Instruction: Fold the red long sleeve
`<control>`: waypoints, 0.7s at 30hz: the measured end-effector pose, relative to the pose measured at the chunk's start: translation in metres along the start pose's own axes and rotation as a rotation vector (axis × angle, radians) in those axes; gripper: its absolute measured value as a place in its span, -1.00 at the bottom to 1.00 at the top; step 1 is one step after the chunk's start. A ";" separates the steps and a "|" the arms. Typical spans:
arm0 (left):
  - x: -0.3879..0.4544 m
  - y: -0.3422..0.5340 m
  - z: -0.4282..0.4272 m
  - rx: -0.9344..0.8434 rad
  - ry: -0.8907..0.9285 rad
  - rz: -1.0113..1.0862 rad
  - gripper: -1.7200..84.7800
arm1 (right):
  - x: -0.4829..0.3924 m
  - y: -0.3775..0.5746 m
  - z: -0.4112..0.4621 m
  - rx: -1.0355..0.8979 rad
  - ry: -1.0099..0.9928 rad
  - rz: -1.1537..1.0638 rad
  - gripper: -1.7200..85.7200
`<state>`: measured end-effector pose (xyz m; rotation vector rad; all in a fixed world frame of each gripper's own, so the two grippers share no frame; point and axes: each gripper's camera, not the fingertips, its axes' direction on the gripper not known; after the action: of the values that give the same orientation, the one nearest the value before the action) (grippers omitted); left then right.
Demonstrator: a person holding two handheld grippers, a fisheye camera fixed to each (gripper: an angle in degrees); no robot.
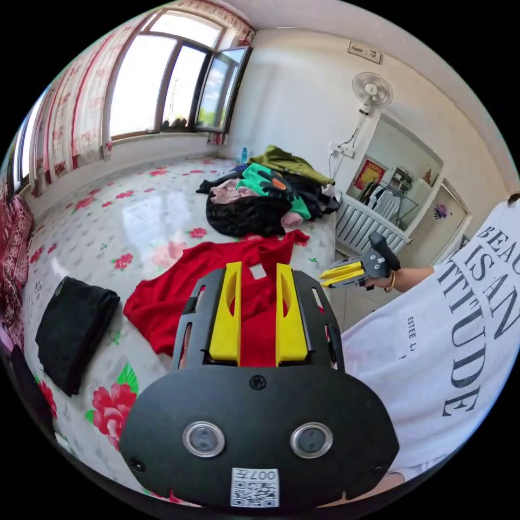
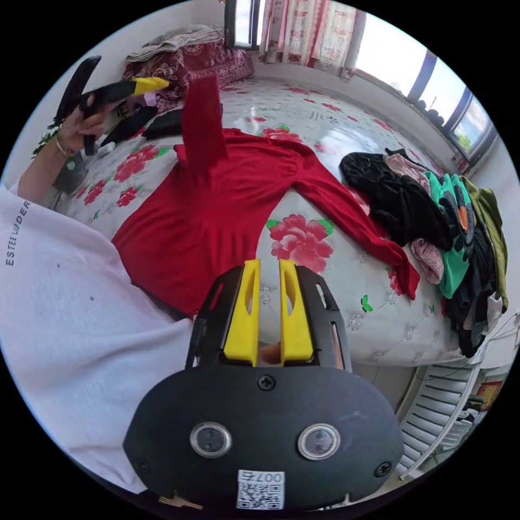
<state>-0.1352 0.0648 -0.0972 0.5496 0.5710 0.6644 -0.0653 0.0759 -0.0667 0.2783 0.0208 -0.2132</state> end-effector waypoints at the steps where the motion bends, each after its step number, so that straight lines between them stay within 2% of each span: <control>1: 0.001 0.008 0.010 -0.038 -0.031 -0.020 -0.75 | 0.005 -0.001 0.002 -0.009 -0.003 0.003 -0.88; 3: 0.002 0.039 0.039 -0.184 -0.107 -0.086 -0.76 | 0.010 -0.005 0.005 -0.012 -0.006 -0.016 -0.87; 6: -0.005 0.064 0.057 -0.298 -0.194 -0.154 -0.78 | 0.008 -0.024 0.012 0.012 -0.023 -0.070 -0.87; 11: -0.034 0.060 0.071 -0.338 -0.282 -0.252 -0.78 | 0.010 -0.083 0.047 0.017 0.011 -0.139 -0.85; 16: -0.058 0.037 0.097 -0.380 -0.312 -0.289 -0.78 | 0.035 -0.115 0.109 -0.147 -0.159 -0.046 -0.87; 21: -0.069 0.038 0.138 -0.524 -0.372 -0.294 -0.78 | 0.022 -0.105 0.072 0.008 -0.178 -0.178 -0.94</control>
<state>-0.1071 0.0027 0.0464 0.0847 0.1086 0.3926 -0.0662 -0.0471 -0.0267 0.2645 -0.1319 -0.4141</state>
